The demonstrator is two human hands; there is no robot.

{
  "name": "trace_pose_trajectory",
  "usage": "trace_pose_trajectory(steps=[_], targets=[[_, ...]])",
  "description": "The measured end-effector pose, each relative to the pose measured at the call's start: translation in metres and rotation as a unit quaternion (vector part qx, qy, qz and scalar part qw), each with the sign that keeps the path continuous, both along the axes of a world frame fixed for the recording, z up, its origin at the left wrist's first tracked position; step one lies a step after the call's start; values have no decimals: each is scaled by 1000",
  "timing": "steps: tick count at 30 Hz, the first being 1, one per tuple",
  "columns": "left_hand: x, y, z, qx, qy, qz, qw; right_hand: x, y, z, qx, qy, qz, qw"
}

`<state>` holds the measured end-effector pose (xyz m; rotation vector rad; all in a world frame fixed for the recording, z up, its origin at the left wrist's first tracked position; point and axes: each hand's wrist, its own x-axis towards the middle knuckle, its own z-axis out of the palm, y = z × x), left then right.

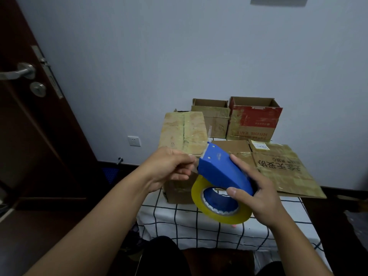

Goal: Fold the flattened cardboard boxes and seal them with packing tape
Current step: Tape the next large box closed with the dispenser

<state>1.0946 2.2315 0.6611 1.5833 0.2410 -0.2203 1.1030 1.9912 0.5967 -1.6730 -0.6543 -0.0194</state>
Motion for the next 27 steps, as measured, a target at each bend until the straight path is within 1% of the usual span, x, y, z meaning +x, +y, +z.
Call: trace_pose_trajectory(steps=[2, 4, 6, 7, 10, 12, 14, 19, 21, 24, 27], targets=[[1, 2, 0, 51, -18, 13, 998, 3, -2, 3, -61, -26, 1, 998], [2, 5, 0, 114, -45, 26, 992, 9, -4, 8, -129, -71, -3, 989], [4, 14, -1, 145, -62, 51, 986, 16, -10, 16, -177, -111, -4, 978], [5, 22, -1, 153, -69, 73, 983, 20, -15, 21, -191, -114, -3, 975], [9, 49, 2, 143, -78, 143, 976, 35, -34, 38, -242, -121, 11, 963], [9, 55, 0, 130, -70, 140, 979, 45, -40, 50, -279, -118, 30, 953], [9, 55, -7, 124, -64, 144, 980, 55, -39, 61, -293, -100, 45, 950], [14, 52, -26, 97, -74, 196, 973, 80, -30, 84, -335, -71, 77, 936], [15, 53, -32, 101, -75, 208, 970, 88, -25, 92, -350, -61, 94, 930], [15, 55, -38, 116, -80, 218, 966, 96, -18, 101, -367, -69, 102, 922], [15, 59, -36, 107, -85, 238, 962, 100, -12, 107, -382, -72, 104, 915]])
